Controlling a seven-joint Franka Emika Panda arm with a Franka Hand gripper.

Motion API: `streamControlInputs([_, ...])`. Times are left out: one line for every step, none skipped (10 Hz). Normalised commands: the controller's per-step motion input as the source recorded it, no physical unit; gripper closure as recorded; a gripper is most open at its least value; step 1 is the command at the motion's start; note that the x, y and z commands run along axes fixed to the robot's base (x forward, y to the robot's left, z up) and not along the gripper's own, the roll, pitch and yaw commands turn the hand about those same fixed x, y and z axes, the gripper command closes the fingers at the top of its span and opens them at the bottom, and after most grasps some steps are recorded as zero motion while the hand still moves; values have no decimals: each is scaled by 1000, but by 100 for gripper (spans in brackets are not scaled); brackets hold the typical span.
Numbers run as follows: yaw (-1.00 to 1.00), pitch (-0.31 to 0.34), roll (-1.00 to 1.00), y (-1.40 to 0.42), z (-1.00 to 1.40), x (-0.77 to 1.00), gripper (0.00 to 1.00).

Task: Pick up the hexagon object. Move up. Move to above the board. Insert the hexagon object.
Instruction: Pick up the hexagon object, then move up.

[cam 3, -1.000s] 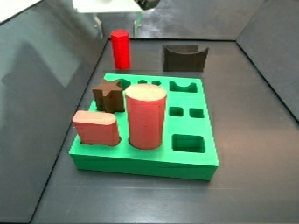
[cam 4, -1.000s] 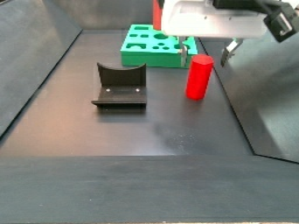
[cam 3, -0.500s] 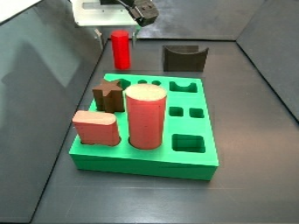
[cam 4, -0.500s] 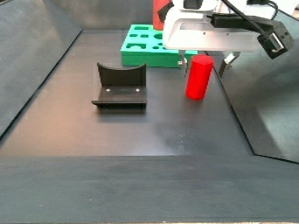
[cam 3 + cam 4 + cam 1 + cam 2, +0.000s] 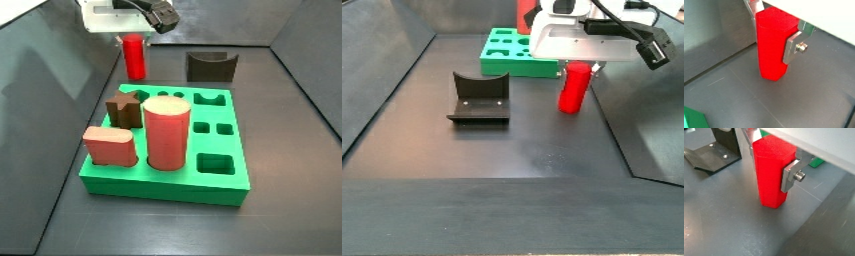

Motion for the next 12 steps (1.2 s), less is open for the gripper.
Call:
streamControlInputs([0,0,0,0,0,0,100])
streamControlInputs([0,0,0,0,0,0,100])
streamControlInputs([0,0,0,0,0,0,100])
streamControlInputs([0,0,0,0,0,0,100])
streamControlInputs([0,0,0,0,0,0,100])
streamControlInputs([0,0,0,0,0,0,100])
streamControlInputs([0,0,0,0,0,0,100])
streamControlInputs([0,0,0,0,833,0,100])
streamControlInputs([7,-20,7,68,866,26,100])
streamControlInputs([-6,15,10,51,758,-17,100])
streamControlInputs([-11,30,17,37,648,-22,100])
streamControlInputs([-14,36,23,34,566,-23,100])
